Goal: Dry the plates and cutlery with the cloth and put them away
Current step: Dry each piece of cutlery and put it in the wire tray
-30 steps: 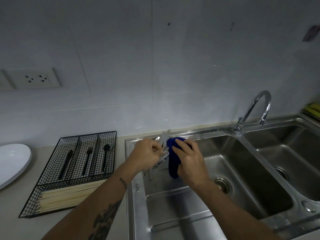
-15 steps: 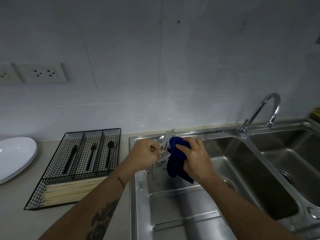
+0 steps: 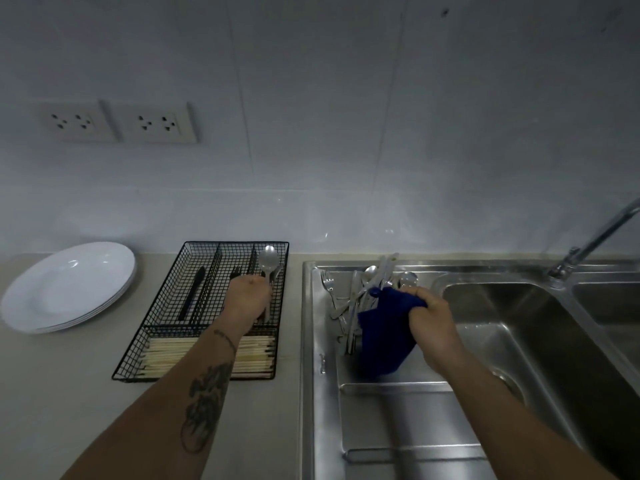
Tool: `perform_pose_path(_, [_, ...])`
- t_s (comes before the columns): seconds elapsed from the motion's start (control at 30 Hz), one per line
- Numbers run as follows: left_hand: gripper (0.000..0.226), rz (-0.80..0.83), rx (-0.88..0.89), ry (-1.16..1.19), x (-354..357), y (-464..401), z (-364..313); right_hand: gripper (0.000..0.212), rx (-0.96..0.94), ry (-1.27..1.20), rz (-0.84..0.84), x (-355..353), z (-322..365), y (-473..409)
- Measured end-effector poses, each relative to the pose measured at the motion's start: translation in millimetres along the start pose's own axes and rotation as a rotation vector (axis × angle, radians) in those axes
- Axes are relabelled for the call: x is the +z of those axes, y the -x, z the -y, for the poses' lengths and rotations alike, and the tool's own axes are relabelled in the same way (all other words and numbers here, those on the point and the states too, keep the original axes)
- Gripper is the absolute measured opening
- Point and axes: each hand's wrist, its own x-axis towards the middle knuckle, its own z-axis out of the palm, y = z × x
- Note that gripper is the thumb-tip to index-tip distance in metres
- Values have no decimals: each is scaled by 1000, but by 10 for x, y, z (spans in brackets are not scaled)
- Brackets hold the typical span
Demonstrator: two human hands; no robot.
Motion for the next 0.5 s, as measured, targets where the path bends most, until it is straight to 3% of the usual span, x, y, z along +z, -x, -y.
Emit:
perform_pose_path(0.17, [15,-13,91,-324,47,-238,124,38,253,-94,15,46,-123,-97])
perform_pose_path(0.33, [11,-21,188,-625,99,-248,181,32,350,-135,-24,-10,-52,-107])
perform_pose_path(0.43, [23,-118,387,-704,218,-181,90,21,388,-175,-66,-60,-38,-135])
perform_pose_path(0.5, [27,-82,510,-692,391,-93,-69,20,403,-226,-67,-95,-38,-163])
